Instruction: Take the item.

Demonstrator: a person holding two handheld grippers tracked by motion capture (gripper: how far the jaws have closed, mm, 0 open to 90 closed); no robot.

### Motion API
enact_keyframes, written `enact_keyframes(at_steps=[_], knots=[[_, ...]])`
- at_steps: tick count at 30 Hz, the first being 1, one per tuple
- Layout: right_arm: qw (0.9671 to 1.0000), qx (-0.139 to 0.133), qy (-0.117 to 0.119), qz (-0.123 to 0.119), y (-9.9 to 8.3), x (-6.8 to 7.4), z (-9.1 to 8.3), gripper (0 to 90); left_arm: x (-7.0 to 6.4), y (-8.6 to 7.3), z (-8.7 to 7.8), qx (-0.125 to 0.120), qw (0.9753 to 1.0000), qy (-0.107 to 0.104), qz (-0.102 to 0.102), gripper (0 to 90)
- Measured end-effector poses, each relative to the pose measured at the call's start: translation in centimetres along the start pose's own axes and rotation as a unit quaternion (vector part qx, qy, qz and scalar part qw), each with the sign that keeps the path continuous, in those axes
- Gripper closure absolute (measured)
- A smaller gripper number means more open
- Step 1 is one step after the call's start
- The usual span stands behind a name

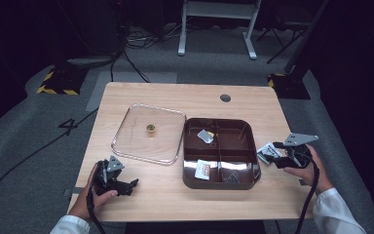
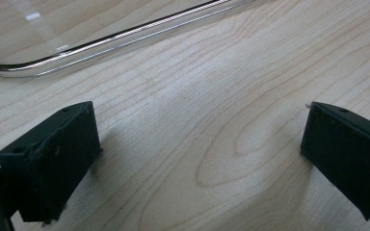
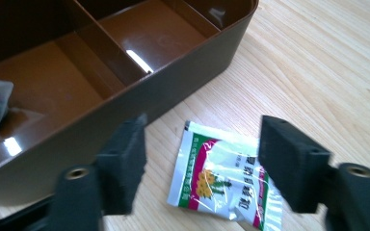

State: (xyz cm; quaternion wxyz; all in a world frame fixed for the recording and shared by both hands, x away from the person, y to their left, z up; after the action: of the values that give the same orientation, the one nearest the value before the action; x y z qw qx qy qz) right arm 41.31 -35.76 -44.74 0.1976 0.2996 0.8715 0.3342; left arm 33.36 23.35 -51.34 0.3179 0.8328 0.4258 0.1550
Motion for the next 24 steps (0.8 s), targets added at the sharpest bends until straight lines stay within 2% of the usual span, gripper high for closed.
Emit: enact_keyframes(at_steps=[3, 16, 24], knots=[[1.0, 0.001, -0.004, -0.006, -0.3, 0.2, -0.4, 27.4, 0.0, 0.0, 0.0, 0.0, 1.0, 0.0, 0.0, 0.3], [0.9999, 0.0, -0.009, -0.01, -2.4, 0.6, -1.6, 26.4, 0.0, 0.0, 0.0, 0.0, 1.0, 0.002, -0.001, 0.3], [0.9997, 0.0, -0.019, 0.014, -4.6, 0.5, -2.3, 26.4, 0.0, 0.0, 0.0, 0.0, 1.0, 0.002, -0.001, 0.3]])
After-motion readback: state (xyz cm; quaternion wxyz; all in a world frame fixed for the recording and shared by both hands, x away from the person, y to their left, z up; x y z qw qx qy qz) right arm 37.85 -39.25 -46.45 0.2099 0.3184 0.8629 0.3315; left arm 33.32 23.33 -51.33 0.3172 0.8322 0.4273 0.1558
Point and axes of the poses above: each handheld gripper's, and its own axes: z roughly forward along the jaws, y roughly out of its top, x roughly to its left, the point moved 1 cm from there along z, roughly forward along the jaws
